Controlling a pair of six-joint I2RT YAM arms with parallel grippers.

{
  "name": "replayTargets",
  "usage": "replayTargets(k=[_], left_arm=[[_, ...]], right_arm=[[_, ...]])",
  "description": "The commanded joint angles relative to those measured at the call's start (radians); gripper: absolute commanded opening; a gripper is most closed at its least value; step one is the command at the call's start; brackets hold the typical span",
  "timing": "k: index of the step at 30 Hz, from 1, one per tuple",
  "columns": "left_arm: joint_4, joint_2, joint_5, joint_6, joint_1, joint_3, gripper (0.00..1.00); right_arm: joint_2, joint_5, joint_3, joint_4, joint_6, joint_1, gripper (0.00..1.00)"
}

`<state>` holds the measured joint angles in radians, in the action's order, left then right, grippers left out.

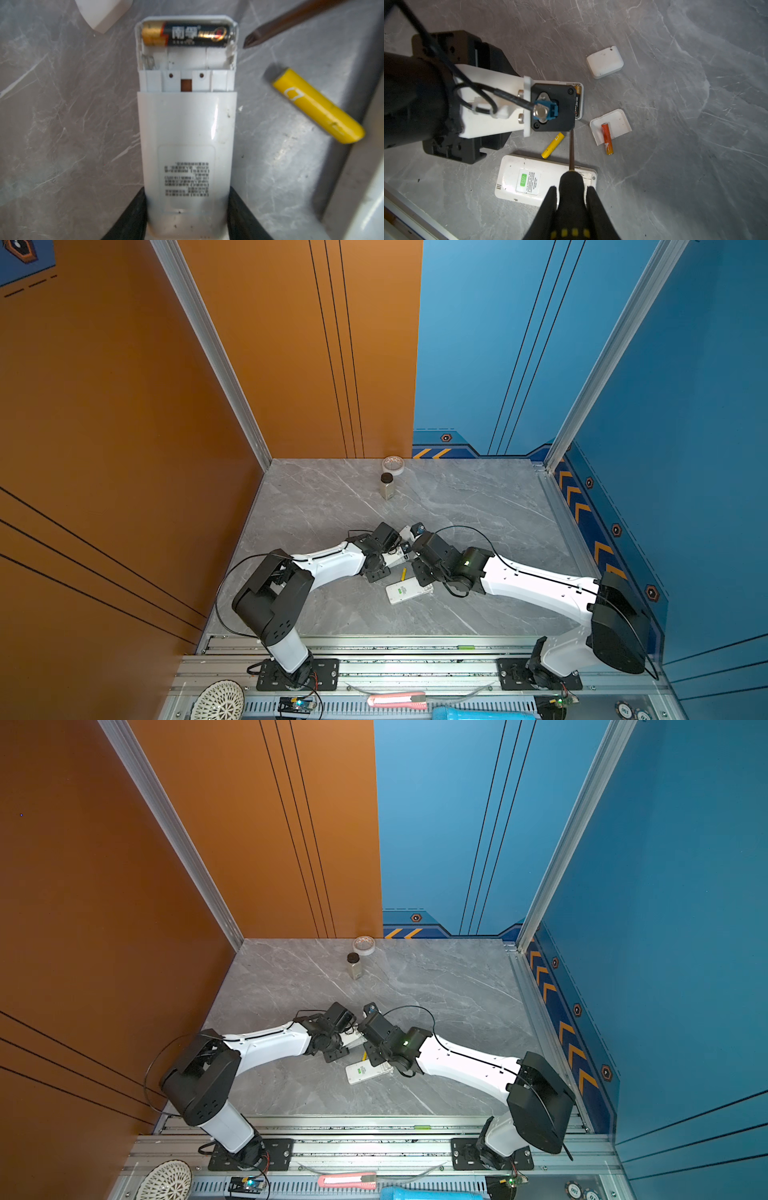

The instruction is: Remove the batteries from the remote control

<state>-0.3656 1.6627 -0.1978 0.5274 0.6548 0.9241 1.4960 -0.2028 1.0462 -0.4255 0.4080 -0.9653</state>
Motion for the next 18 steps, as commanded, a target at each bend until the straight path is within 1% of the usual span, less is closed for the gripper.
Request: replayTargets(k=[1, 18], left_arm=[[-0.054, 0.042, 0.036, 0.013, -0.007, -0.015, 0.00], [-0.057, 0.045, 0.053, 0.019, -0.006, -0.014, 0.00]], right_arm=[[-0.014, -0.017, 0.014, 0.012, 0.006, 0.007, 0.00], [0.012, -0.006, 0.022, 0.020, 0.005, 0.018, 0.00]])
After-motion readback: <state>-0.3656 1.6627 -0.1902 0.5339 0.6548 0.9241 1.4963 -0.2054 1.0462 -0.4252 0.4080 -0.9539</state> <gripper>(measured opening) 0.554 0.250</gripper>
